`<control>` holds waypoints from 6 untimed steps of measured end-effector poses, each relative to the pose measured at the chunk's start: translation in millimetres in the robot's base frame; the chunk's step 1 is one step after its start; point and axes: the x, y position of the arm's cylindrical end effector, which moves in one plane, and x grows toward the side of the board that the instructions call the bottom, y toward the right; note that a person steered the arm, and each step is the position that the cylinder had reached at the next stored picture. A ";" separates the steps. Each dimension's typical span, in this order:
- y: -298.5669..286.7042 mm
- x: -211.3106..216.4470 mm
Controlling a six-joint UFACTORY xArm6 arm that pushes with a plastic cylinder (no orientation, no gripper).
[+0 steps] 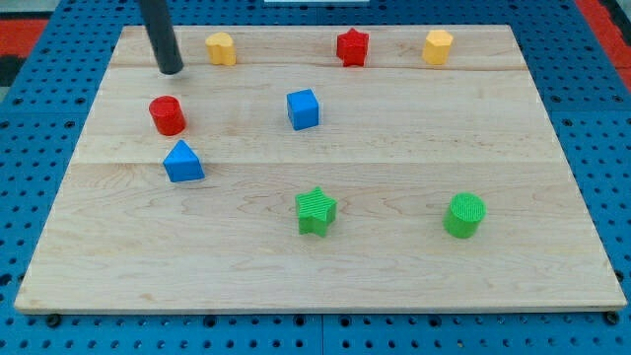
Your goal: Push the yellow heart towards the red star
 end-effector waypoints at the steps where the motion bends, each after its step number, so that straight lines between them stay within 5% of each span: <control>1: 15.8 -14.9; 4: 52.8 -54.5; 6: 118.9 -41.7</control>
